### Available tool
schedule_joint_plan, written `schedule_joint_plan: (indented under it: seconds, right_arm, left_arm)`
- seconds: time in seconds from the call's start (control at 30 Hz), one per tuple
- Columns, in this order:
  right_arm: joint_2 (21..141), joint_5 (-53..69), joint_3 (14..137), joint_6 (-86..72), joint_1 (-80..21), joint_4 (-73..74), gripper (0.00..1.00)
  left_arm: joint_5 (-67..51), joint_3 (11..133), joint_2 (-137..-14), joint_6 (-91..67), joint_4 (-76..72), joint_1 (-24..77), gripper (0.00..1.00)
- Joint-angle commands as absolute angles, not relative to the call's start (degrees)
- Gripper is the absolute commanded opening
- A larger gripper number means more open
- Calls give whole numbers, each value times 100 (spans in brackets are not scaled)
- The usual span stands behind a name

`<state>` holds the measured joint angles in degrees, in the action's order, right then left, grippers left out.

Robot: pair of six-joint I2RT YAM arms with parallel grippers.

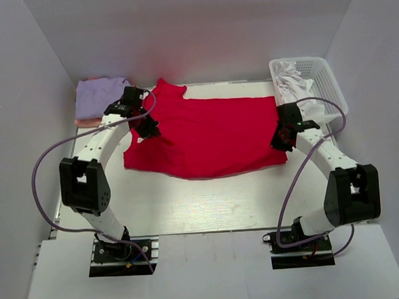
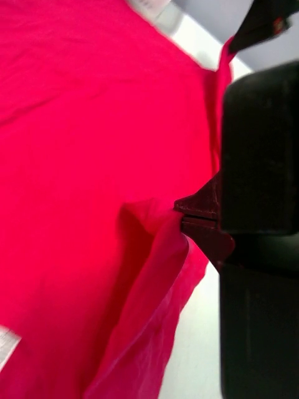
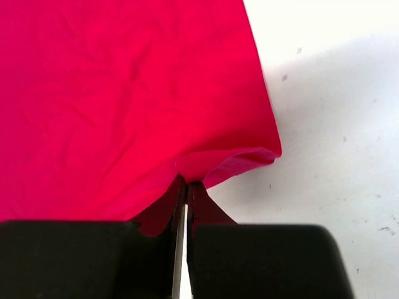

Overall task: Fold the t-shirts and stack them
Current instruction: Fold the flattened tshirt in 1/3 of the way

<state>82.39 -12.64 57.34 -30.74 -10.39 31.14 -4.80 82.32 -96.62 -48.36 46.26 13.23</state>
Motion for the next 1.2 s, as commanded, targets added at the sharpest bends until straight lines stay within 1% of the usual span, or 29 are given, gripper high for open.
schedule_joint_plan:
  seconds: [0.0, 0.27, 0.5, 0.73, 0.9, 0.97, 1.0, 1.03, 1.07, 1.1, 1.13, 1.17]
  right_arm:
    - [8349, -1608, 6257, -2901, -1011, 3322, 0]
    - [8859, -1784, 6794, -2821, -967, 3454, 0]
    - [9035, -1872, 6970, -2856, -958, 3480, 0]
    - [9096, -1977, 6952, -2883, -853, 3217, 0]
    - [9509, -1943, 7119, -2786, -809, 3085, 0]
    - [9641, -1951, 7216, -2751, -817, 2936, 0]
    - [9676, -1977, 7216, -2734, -817, 2892, 0]
    - [9694, -1986, 7216, -2699, -817, 2718, 0]
    - [9720, -1995, 7225, -2681, -817, 2646, 7]
    - [9721, -2004, 7225, -2672, -800, 2593, 11]
    - [9729, -1943, 7286, -2646, -826, 2593, 17]
    - [9712, -1934, 7338, -2637, -835, 2593, 31]
  left_arm:
    - [-105, 8674, -9685, -4685, 4799, 1213, 0]
    - [105, 8491, -9150, -4201, 3544, 1160, 0]
    - [360, 8429, -9070, -3754, 3015, 1160, 0]
    - [466, 8745, -9676, -3568, 3068, 1160, 0]
    - [703, 9086, -10316, -3507, 2874, 1160, 1]
    - [765, 9280, -10563, -3455, 2874, 1108, 7]
    - [869, 9455, -10678, -3454, 2926, 1107, 15]
    - [870, 9527, -10896, -3454, 2927, 1107, 37]
    - [931, 9597, -11003, -3402, 2927, 1107, 54]
    - [932, 9806, -11117, -3401, 2927, 1055, 68]
    - [932, 9948, -11231, -3401, 3049, 1055, 99]
    - [871, 10097, -11433, -3314, 3119, 1055, 100]
